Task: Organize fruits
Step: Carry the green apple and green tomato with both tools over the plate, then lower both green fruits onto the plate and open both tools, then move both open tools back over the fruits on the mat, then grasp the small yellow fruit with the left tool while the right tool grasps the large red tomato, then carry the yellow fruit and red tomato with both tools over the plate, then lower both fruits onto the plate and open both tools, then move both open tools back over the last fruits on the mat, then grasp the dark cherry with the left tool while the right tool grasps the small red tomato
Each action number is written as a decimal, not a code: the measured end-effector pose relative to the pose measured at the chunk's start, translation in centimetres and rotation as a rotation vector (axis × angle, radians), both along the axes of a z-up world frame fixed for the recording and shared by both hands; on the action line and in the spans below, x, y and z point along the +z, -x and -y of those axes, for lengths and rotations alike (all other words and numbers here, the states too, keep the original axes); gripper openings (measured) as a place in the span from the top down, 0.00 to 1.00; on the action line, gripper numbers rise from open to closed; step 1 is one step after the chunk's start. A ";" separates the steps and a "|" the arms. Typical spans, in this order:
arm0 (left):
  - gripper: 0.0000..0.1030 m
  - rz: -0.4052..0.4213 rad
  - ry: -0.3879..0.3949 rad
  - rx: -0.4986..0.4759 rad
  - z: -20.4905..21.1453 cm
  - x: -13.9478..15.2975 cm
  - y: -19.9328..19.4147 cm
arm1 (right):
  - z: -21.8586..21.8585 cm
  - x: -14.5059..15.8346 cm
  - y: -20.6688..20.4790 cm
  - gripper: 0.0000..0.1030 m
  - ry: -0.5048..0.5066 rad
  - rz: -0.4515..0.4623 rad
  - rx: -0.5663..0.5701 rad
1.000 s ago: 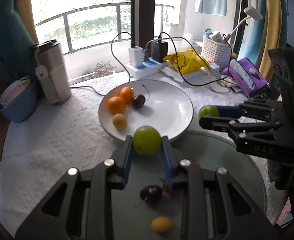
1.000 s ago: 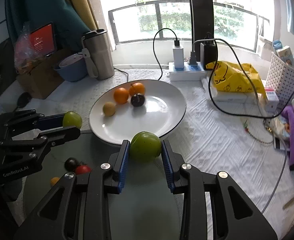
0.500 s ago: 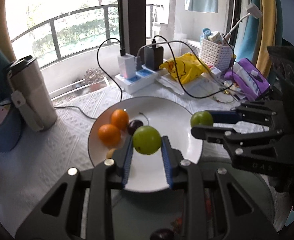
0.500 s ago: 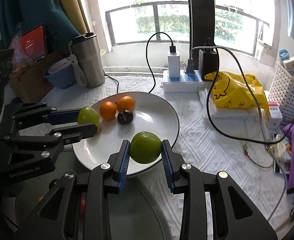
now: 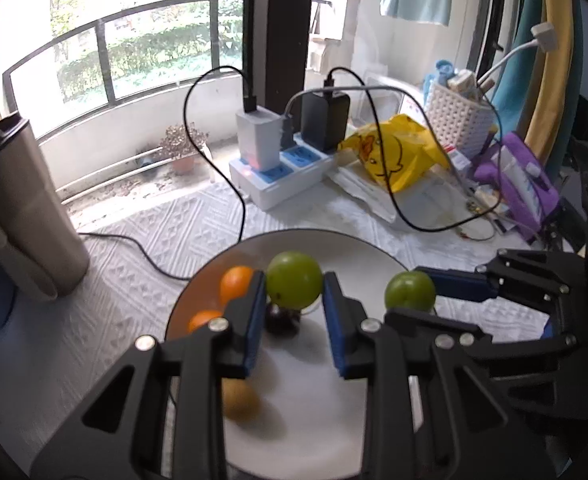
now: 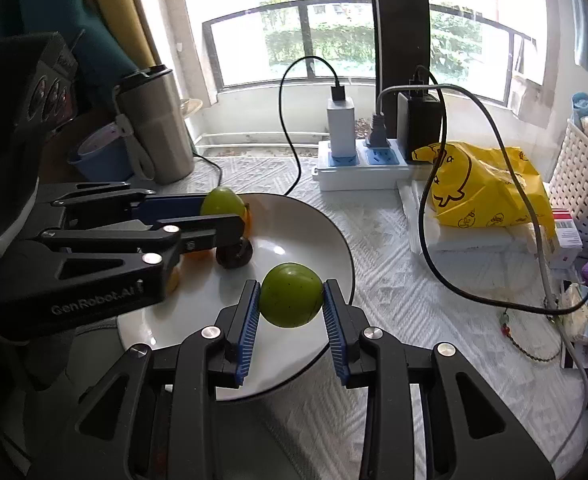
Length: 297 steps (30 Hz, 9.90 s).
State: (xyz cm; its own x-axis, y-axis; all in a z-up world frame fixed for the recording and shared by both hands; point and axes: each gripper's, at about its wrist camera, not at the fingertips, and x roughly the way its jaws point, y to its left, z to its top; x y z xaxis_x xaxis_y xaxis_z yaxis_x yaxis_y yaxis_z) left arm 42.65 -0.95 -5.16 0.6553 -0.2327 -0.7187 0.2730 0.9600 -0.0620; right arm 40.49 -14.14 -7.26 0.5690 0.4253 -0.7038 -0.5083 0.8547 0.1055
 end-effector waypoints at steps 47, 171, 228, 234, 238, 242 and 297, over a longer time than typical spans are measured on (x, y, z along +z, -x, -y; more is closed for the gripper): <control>0.55 0.016 0.010 0.003 -1.9 4.1 5.0 | 0.9 3.6 3.3 0.66 -0.020 0.063 -0.071; 0.76 0.017 0.100 0.179 1.0 1.0 16.8 | 2.4 3.3 8.9 0.66 -0.061 0.020 0.109; 0.74 -0.102 0.084 0.183 -2.1 -0.8 9.9 | 0.3 1.8 4.8 0.64 0.016 0.029 0.021; 0.73 -0.070 0.094 0.188 -2.5 0.4 11.5 | 0.0 2.4 6.7 0.64 0.013 0.035 0.031; 0.73 -0.051 0.101 0.183 -2.8 1.0 12.6 | -0.4 2.8 7.8 0.64 0.018 0.044 0.041; 0.71 -0.035 0.103 0.181 -3.1 1.4 13.7 | -0.8 3.2 8.9 0.64 0.021 0.050 0.047; 0.55 -0.076 0.129 0.201 -6.4 -3.2 19.0 | -5.1 -1.5 13.0 0.73 0.105 -0.077 0.158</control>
State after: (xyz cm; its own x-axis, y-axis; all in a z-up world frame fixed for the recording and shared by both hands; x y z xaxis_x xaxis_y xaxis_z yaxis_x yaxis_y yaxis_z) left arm 23.63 5.45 -8.41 0.6427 -0.1966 -0.7405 0.0674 0.9773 -0.2010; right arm 27.47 -9.07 -8.74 0.4436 0.4272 -0.7879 -0.6309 0.7732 0.0641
